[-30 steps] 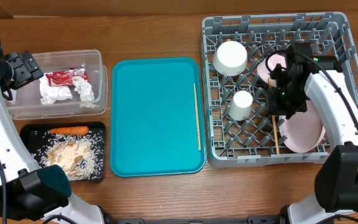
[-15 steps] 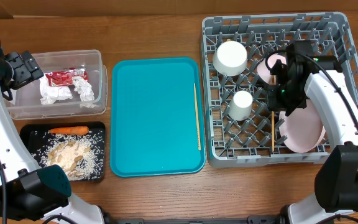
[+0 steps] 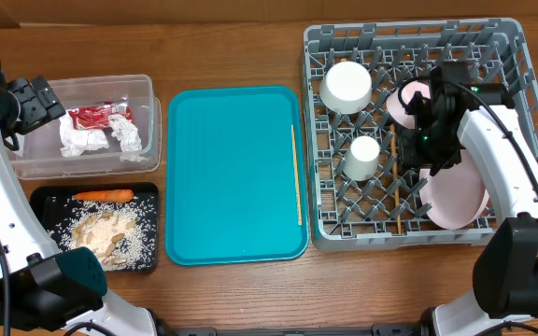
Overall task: Sort waste into correct bins and load items into the dishwasher
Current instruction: 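Open the right gripper and release the chopstick in the rack, then move the right gripper back over the second chopstick on the teal tray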
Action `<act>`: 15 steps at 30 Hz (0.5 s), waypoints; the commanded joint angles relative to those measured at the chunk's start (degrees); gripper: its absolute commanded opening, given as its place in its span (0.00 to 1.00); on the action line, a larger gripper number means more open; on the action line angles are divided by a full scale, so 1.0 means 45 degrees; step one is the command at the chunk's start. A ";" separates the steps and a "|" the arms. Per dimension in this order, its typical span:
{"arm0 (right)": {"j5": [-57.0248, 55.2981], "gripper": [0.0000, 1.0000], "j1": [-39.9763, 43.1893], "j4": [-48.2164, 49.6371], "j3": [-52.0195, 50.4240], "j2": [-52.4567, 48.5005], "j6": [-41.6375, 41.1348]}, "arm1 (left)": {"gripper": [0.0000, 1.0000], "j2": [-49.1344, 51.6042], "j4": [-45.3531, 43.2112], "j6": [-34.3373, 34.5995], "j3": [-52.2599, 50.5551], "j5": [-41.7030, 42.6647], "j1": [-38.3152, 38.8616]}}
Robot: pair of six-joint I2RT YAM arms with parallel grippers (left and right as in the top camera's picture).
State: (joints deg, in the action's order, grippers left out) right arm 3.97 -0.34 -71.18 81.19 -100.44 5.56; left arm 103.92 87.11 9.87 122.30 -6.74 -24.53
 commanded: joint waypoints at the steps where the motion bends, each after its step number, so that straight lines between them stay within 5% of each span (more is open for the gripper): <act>1: 0.0000 0.49 0.0078 0.0044 -0.0053 0.0262 0.0155 | 1.00 -0.0204 0.0005 -0.0194 0.0272 -0.0165 -0.0010; 8: 0.1676 0.49 0.0058 -0.0627 0.1156 0.0272 -0.0282 | 1.00 -0.0204 0.0005 -0.0194 0.0272 -0.0165 -0.0010; 15: 0.8772 0.48 -0.0797 -0.0782 0.2132 0.0296 -0.0282 | 1.00 -0.0204 0.0005 -0.0194 0.0272 -0.0165 -0.0010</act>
State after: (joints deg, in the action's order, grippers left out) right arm 21.82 -1.23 -75.44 89.27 -100.44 4.05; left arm 103.92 87.11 9.87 122.30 -6.74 -24.53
